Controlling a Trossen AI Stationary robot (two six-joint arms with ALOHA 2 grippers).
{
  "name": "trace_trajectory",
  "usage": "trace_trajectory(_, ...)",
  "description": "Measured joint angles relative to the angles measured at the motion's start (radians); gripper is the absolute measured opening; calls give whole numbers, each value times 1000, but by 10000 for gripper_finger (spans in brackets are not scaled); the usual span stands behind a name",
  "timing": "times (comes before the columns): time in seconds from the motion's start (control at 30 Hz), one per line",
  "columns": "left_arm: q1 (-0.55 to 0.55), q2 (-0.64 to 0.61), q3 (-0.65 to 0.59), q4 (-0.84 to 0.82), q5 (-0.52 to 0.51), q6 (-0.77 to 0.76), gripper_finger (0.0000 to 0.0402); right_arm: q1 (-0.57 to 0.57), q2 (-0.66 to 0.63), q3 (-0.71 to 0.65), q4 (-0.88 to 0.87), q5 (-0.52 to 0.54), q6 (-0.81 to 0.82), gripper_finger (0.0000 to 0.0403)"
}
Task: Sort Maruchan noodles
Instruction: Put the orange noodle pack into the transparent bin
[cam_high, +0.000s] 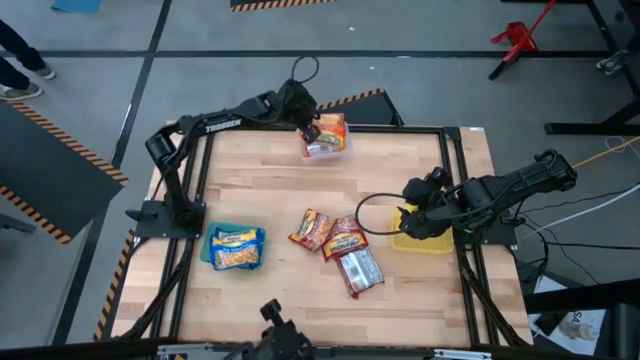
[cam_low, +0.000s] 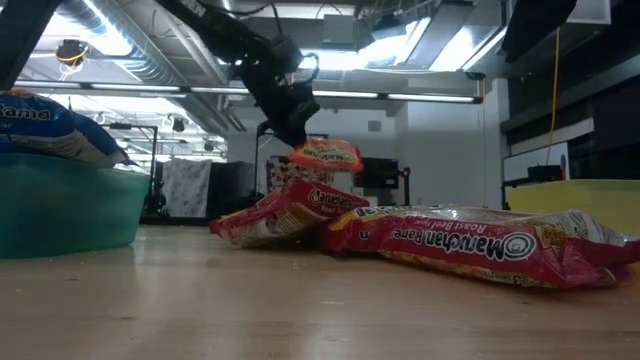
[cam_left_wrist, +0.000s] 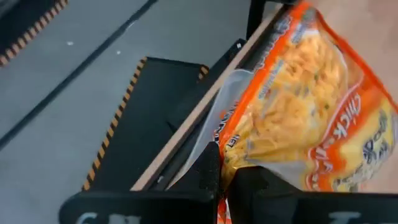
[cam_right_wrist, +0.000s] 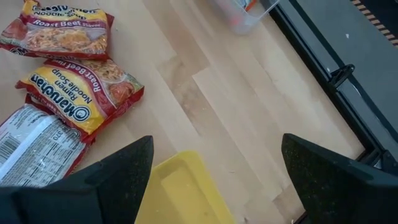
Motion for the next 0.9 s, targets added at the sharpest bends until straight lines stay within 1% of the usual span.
trace_trajectory(0.07, 16, 16, -2, -11, 17, -18, 1, 0, 0, 0, -1, 0, 1, 340)
trace_trajectory(0.37, 20, 94, -2, -6, 8, -54, 1, 0, 0, 0, -1, 3, 16, 340)
trace_trajectory(0.5, 26, 116, -2, 0, -21, -68, 1, 0, 0, 0, -1, 5, 17, 340)
trace_trajectory(0.63, 40, 133, -3, -16, -5, -99, 1, 0, 0, 0, -1, 5, 17, 340)
trace_trajectory(0.73, 40, 133, -3, -30, -25, -98, 3, 0, 0, 0, -1, 5, 17, 340)
trace_trajectory(0.83, 38, 132, -3, -39, -50, -93, 24, 0, 0, 0, -1, 5, 17, 340)
trace_trajectory(0.9, 39, 131, -3, -45, -37, -74, 44, 0, 0, 0, -1, 5, 17, 340)
